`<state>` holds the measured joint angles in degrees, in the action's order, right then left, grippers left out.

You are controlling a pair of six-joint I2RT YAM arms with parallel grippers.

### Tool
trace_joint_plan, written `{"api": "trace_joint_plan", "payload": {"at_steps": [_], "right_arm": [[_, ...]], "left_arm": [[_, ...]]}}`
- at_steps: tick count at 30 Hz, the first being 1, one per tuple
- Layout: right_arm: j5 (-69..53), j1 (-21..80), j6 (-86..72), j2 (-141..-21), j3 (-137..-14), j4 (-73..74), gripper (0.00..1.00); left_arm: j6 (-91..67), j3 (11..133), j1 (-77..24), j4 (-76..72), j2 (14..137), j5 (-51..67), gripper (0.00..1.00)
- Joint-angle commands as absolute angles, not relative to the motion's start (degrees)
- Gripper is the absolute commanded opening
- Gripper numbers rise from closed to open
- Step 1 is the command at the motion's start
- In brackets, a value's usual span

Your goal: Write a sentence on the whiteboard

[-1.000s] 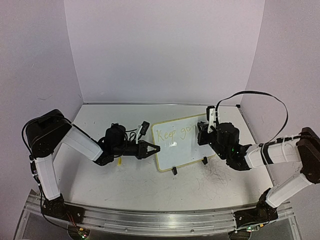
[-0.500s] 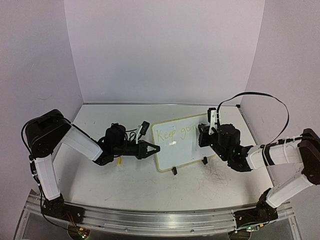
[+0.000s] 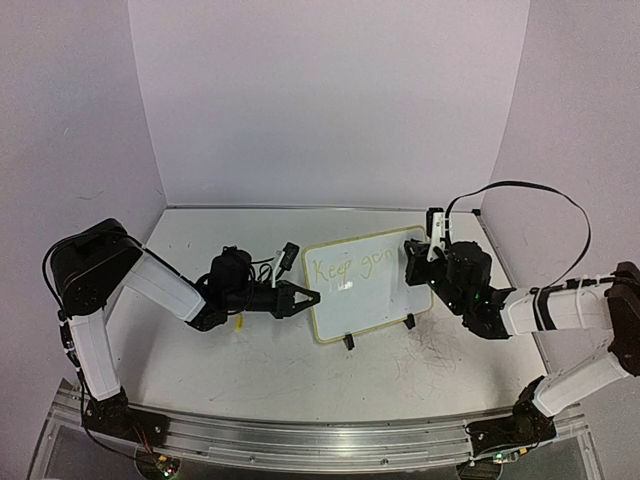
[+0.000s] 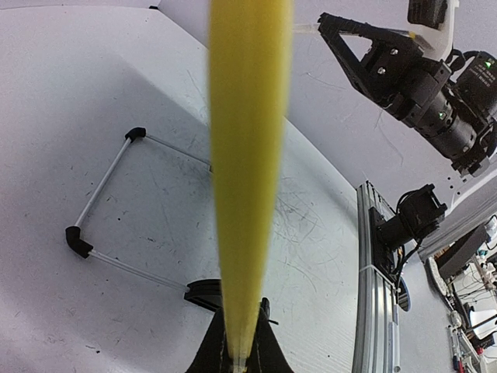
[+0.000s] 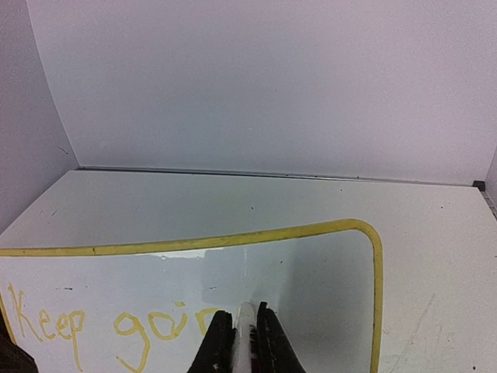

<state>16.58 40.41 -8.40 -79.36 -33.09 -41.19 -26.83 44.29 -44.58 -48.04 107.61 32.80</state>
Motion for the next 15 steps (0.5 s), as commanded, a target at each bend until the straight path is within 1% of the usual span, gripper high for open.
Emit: {"api": "trace_joint_plan", "payload": {"at_steps": [1,9,15], "right_arm": [[16.11,39.95,-8.82,-80.73,-32.95,-44.58,0.00],[17.47,39.76,-8.32,-82.13,-33.30,-45.64,0.00],[15.95,39.82,-6.54,-82.14,-33.70,-46.27,0.00]], "left_arm": [[-26.02,44.73,-44.56,-45.49,105.41,31.67,0.00],[-26.01,45.14,-44.54,-45.43,105.49,31.92,0.00],[-25.92,45.14,-44.54,-45.31,105.38,31.94,0.00]]}}
